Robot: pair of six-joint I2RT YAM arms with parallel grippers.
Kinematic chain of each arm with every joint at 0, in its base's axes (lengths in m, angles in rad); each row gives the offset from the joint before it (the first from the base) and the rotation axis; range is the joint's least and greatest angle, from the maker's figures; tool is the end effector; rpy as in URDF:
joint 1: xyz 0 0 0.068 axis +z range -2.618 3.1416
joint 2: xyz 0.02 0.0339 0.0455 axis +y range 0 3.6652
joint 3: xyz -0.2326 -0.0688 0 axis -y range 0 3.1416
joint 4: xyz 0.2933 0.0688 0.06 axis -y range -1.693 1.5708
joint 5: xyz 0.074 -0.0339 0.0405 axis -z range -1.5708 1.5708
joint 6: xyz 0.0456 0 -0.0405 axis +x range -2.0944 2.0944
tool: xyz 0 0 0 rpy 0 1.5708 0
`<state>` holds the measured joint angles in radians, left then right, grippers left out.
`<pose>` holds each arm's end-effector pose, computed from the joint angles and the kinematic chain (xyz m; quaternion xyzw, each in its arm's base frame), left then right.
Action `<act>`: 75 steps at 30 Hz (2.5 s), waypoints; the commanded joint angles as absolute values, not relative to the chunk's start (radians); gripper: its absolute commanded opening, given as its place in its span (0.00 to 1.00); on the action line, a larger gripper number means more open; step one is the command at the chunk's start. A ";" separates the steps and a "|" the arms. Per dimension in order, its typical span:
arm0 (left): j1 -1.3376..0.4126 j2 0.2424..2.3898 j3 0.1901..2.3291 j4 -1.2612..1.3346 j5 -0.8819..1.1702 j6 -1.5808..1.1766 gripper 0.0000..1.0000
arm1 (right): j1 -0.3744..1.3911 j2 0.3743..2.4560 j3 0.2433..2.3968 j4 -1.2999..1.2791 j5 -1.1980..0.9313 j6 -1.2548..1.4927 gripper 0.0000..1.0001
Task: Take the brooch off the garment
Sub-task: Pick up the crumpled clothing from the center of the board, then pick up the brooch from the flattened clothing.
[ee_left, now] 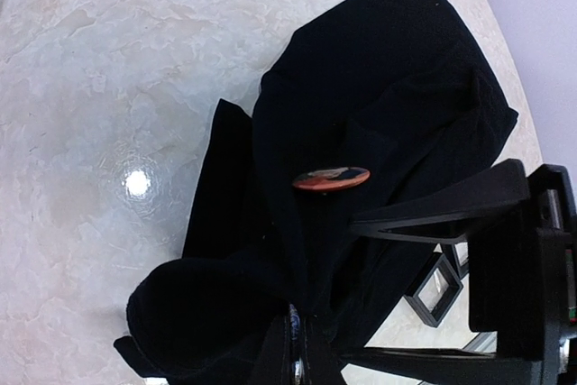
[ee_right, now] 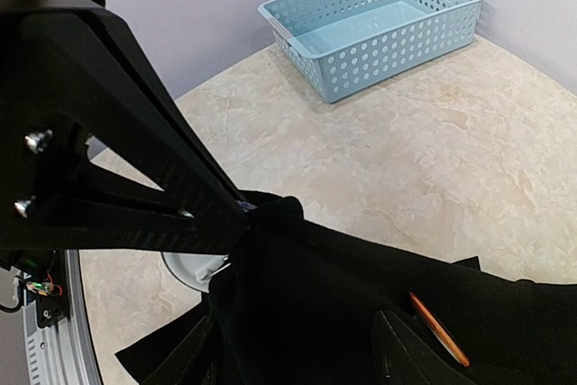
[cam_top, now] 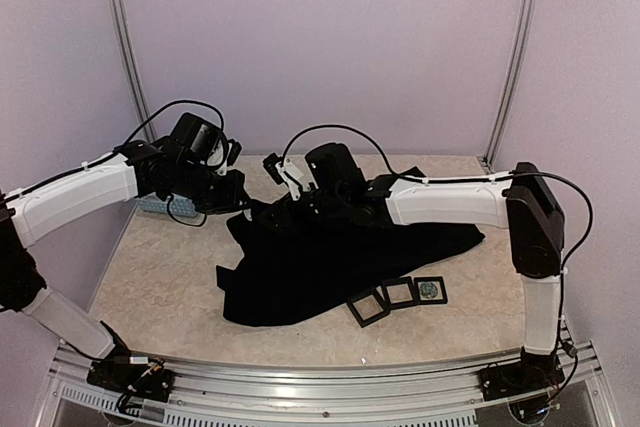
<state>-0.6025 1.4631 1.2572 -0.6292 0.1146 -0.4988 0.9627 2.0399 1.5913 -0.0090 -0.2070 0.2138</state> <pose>0.3055 -0.2165 0.2551 0.0688 0.9293 -0.2334 0.2780 0.2905 0.4337 0.1954 -0.3597 0.7660 0.3646 0.3885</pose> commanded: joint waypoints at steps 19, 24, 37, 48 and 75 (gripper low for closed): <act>-0.542 1.367 1.145 -0.586 0.223 -0.585 0.48 | 0.994 2.111 1.643 -0.047 -0.241 0.216 0.00; -0.456 1.354 1.141 -0.620 0.387 -0.622 0.62 | 1.001 2.106 1.641 -0.061 -0.207 0.192 0.00; -0.416 1.485 1.267 -0.727 0.545 -0.643 0.64 | 1.031 2.099 1.643 -0.099 -0.131 0.134 0.00; -0.416 1.537 1.265 -0.757 0.568 -0.628 0.43 | 1.044 2.096 1.647 -0.122 -0.074 0.101 0.00; -0.416 1.633 1.295 -0.780 0.541 -0.584 0.22 | 1.070 2.107 1.670 -0.174 -0.006 0.026 0.00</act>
